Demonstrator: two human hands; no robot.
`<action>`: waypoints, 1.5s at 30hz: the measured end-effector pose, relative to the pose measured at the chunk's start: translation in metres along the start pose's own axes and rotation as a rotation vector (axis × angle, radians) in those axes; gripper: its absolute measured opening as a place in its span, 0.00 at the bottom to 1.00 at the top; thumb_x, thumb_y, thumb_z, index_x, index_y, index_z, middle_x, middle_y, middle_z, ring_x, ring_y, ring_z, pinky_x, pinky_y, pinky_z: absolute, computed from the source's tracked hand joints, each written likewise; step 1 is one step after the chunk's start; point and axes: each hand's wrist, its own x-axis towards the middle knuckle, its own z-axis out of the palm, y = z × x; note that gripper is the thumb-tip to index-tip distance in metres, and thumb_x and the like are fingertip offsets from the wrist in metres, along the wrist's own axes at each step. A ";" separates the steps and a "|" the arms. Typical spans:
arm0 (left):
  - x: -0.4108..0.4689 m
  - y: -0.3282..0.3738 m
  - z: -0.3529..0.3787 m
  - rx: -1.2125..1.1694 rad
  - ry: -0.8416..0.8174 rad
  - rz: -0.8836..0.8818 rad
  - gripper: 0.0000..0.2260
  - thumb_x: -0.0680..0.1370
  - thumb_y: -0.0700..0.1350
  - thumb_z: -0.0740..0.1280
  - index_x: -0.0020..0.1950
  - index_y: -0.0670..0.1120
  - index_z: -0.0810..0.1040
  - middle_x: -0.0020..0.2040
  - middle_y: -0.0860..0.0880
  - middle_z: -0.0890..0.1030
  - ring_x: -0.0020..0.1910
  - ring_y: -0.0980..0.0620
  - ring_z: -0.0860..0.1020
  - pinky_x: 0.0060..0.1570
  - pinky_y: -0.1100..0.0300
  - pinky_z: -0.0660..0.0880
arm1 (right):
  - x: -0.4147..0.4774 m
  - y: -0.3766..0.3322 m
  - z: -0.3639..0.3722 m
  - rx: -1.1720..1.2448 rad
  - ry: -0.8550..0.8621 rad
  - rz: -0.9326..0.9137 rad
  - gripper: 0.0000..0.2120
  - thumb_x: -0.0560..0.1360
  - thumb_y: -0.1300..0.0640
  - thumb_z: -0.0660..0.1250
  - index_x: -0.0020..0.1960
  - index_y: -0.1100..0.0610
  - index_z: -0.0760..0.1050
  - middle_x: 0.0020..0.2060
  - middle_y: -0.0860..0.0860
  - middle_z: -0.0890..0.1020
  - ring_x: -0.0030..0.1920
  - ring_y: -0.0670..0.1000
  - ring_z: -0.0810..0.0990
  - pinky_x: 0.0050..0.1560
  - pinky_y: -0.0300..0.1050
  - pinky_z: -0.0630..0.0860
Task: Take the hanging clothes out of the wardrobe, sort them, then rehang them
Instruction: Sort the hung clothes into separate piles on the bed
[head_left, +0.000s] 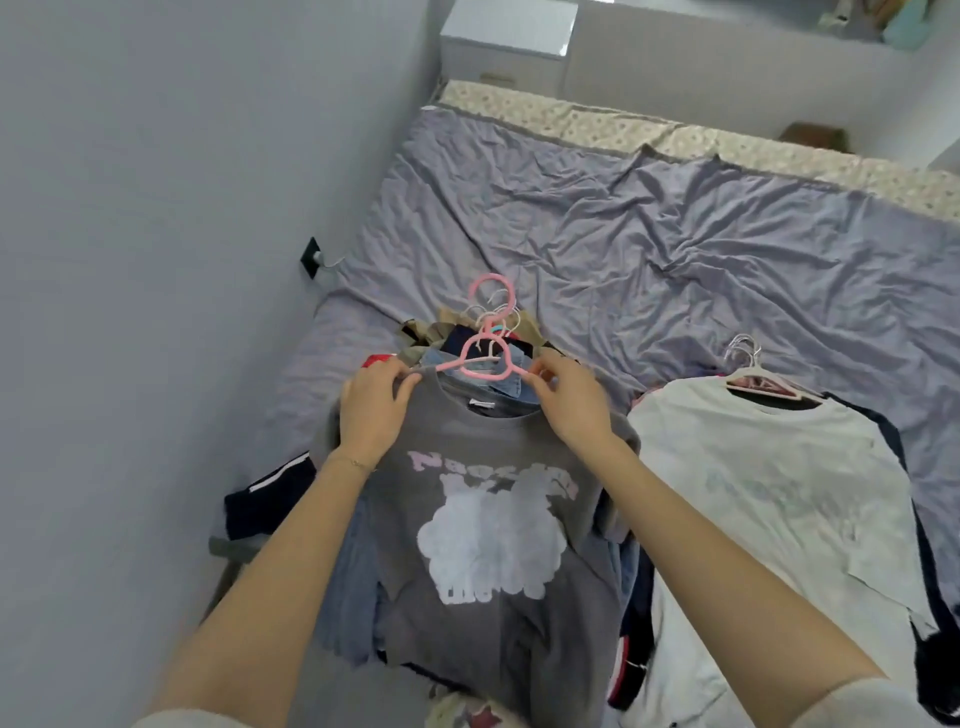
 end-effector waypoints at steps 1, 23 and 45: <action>0.012 -0.009 0.015 -0.006 -0.009 -0.012 0.09 0.81 0.49 0.64 0.47 0.45 0.78 0.45 0.47 0.80 0.47 0.45 0.76 0.48 0.50 0.69 | 0.014 0.005 0.013 -0.001 0.003 0.027 0.06 0.78 0.53 0.65 0.46 0.54 0.77 0.38 0.51 0.79 0.41 0.52 0.76 0.40 0.49 0.73; 0.053 0.026 0.107 -0.148 -0.218 0.175 0.17 0.80 0.43 0.65 0.70 0.44 0.73 0.68 0.46 0.75 0.69 0.46 0.72 0.68 0.43 0.67 | 0.030 0.089 0.014 0.002 0.057 0.134 0.18 0.77 0.62 0.65 0.66 0.56 0.76 0.61 0.53 0.80 0.62 0.55 0.75 0.64 0.50 0.70; -0.078 0.350 0.318 -0.054 -0.267 0.097 0.20 0.82 0.46 0.63 0.73 0.45 0.68 0.75 0.48 0.67 0.77 0.47 0.59 0.75 0.45 0.55 | -0.047 0.398 -0.206 -0.013 0.006 0.218 0.23 0.79 0.57 0.64 0.73 0.55 0.67 0.70 0.52 0.71 0.70 0.55 0.66 0.70 0.47 0.60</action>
